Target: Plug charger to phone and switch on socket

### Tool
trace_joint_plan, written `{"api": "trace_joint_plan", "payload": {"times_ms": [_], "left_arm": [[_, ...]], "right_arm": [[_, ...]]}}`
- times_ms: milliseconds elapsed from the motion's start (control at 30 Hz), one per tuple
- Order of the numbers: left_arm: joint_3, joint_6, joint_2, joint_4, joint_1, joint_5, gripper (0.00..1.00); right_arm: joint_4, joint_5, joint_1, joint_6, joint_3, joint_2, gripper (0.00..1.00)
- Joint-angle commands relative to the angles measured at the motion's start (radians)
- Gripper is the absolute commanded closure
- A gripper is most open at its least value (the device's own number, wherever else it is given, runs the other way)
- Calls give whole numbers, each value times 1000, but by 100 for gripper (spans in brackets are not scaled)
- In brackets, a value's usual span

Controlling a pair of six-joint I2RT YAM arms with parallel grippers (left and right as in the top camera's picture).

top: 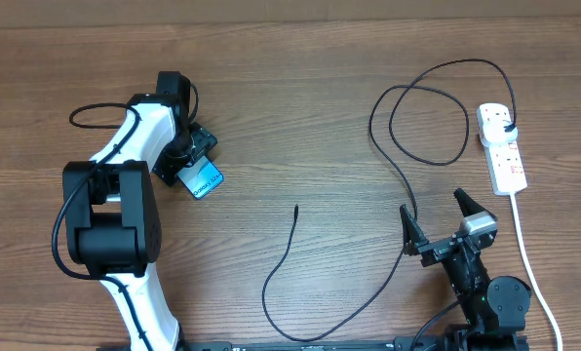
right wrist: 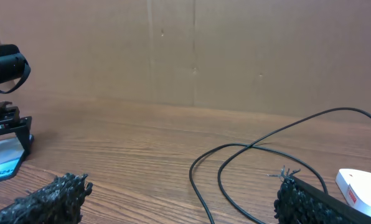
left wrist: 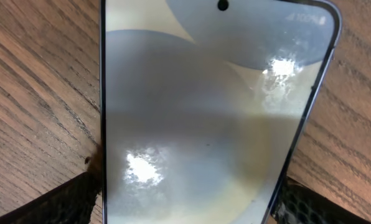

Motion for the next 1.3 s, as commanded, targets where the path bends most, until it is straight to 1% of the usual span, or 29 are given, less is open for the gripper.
{"api": "trace_joint_plan", "payload": {"times_ms": [0,600,633,667,700,1267], "left_arm": [[-40,-17,76,-13,8,-40,12],[-40,-17,76,-14,7,-39,11],[-40,-17,76,-14,7,-39,13],[-40,-17,76,-13,7,-39,17],[-40,-17,76,-13,7,-39,18],[-40,-17,76,-14,7,-39,18]], "right_arm": [[5,7,6,-2,-11,-7,0],[5,7,5,-1,-11,-7,0],[5,7,6,-2,-11,-7,0],[5,7,5,-2,-11,-7,0],[5,7,5,-2,-11,-7,0],[5,7,5,-2,-11,-7,0]]}}
